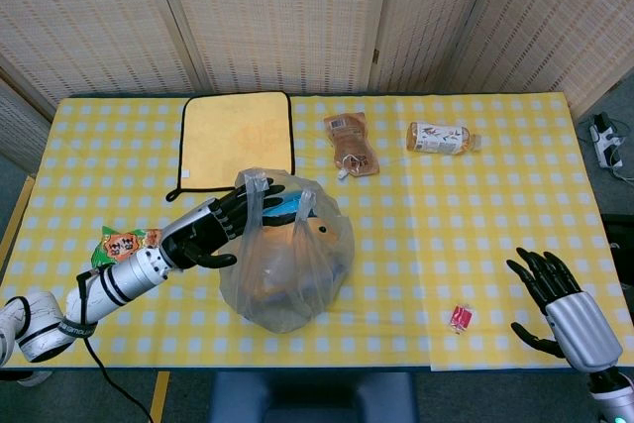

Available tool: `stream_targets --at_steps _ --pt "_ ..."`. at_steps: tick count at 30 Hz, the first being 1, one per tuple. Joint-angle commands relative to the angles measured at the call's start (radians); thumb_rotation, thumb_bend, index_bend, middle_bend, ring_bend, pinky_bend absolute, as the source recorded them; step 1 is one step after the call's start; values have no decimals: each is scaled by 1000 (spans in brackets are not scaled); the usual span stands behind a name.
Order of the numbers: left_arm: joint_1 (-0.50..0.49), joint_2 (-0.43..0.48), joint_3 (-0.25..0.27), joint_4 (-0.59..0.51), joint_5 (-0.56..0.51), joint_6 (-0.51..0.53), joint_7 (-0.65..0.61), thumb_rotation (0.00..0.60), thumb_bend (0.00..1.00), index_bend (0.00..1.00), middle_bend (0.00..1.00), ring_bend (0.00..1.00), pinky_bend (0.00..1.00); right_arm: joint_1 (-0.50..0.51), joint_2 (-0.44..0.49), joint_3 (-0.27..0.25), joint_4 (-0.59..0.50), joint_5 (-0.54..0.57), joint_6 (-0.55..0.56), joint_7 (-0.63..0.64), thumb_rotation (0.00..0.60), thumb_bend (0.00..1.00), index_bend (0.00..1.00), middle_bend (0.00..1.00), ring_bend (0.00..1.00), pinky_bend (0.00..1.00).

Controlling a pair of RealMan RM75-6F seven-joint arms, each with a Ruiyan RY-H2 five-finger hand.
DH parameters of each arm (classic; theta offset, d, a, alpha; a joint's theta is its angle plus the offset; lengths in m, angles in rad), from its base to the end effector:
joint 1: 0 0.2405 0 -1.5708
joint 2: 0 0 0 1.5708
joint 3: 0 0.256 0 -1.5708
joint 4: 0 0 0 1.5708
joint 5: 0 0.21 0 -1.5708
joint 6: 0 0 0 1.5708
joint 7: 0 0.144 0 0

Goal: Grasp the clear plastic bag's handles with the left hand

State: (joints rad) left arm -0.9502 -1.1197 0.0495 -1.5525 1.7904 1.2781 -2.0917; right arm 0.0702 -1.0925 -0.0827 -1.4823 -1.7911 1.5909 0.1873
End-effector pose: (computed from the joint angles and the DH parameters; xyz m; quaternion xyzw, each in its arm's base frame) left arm -0.0870 0.3314 0.1085 0.3841 0.7409 0.4807 0.2692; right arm -0.3076 -0.1447 0.1570 0.6744 -0.3621 0.4262 0.4821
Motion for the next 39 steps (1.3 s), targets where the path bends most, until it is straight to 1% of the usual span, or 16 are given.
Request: stream_targets --at_steps 1,3,7,12,18,24,33,39 --pt "-1 -14 1 -9 -3 -1 5 600 244 95 64 30 158 0 1 0 -1 1 1 0 600 261 0 0 0 0" --pt "-1 -21 2 -12 -3 0 4 600 244 110 71 33 160 -1 1 3 -1 4 4 2 600 261 0 0 0 0" --pt "-5 -28 8 -22 4 -9 31 600 244 112 139 41 170 -1 3 7 1 11 6 8 600 261 0 0 0 0" --pt "-10 -40 14 -34 0 -30 74 600 244 136 142 50 182 1 4 5 3 8 3 10 600 261 0 0 0 0" --pt "-31 -52 21 -22 10 -44 30 600 244 118 142 57 188 -3 4 4 3 5 11 9 600 262 0 0 0 0" --pt "-44 -74 1 -15 -20 -61 54 600 244 114 142 52 185 1 2 2 3 6 1 9 600 261 0 0 0 0" --pt "-74 -88 3 -15 7 -65 37 600 244 109 155 87 212 -2 4 3 6 10 7 15 600 261 0 0 0 0" --pt "-94 -92 -5 -25 6 -70 42 600 244 107 157 87 211 -1 4 2 7 7 6 18 600 261 0 0 0 0"
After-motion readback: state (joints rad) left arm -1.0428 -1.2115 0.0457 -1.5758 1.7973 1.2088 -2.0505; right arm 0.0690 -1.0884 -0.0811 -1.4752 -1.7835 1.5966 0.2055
